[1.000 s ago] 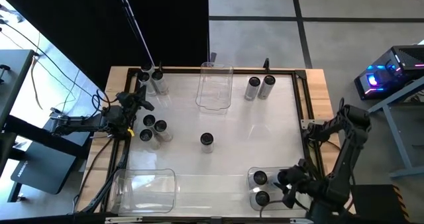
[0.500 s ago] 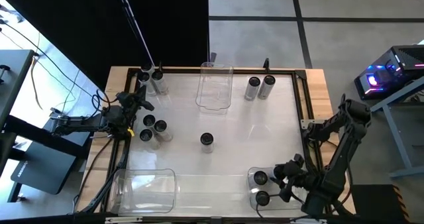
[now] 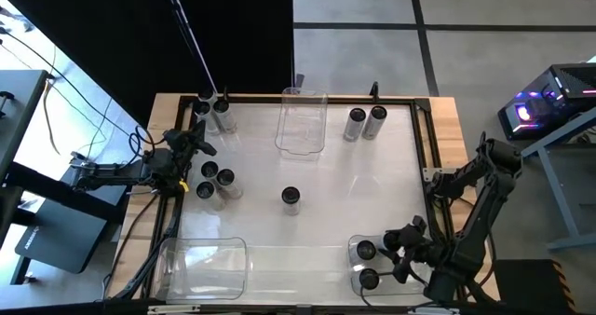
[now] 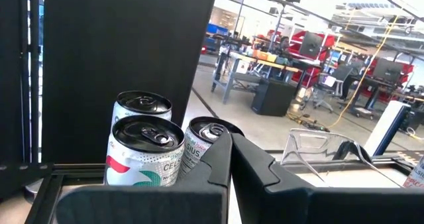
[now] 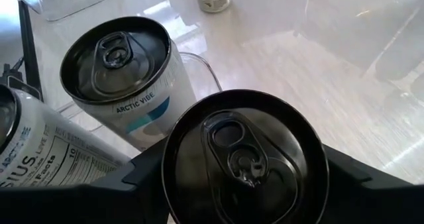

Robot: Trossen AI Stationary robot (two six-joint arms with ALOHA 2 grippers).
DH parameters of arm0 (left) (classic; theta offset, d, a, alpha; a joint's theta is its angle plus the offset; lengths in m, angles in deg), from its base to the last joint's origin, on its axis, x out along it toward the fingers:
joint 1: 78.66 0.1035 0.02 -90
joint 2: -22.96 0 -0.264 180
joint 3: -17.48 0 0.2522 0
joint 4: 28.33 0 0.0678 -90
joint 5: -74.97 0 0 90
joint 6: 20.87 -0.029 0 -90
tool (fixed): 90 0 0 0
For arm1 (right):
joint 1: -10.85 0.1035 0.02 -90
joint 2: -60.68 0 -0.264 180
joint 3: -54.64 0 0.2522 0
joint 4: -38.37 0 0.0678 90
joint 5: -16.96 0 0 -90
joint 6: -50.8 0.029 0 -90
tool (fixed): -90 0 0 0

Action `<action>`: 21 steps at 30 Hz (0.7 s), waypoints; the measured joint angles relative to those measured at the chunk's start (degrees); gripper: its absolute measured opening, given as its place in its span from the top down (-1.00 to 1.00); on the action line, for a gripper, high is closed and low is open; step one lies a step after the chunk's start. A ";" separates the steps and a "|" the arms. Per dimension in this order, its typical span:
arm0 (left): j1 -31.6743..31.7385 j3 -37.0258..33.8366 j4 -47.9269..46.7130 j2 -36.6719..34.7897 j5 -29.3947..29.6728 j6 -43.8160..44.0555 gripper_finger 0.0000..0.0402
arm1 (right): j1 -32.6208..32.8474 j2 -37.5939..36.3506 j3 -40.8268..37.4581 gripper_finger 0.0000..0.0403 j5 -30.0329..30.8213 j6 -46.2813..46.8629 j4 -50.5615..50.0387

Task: Sort soda cans
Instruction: Put the bottom white blue soda can into the bottom right transparent bin

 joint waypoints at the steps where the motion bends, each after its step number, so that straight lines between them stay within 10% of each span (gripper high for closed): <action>1: 0.00 0.00 0.01 -0.01 0.00 -0.02 1.00 | -0.04 0.04 0.00 -0.25 0.27 0.04 0.12; 21: 0.00 0.01 -0.48 -0.01 0.02 -0.02 1.00 | -0.44 0.24 -0.11 -0.33 3.57 -0.71 0.51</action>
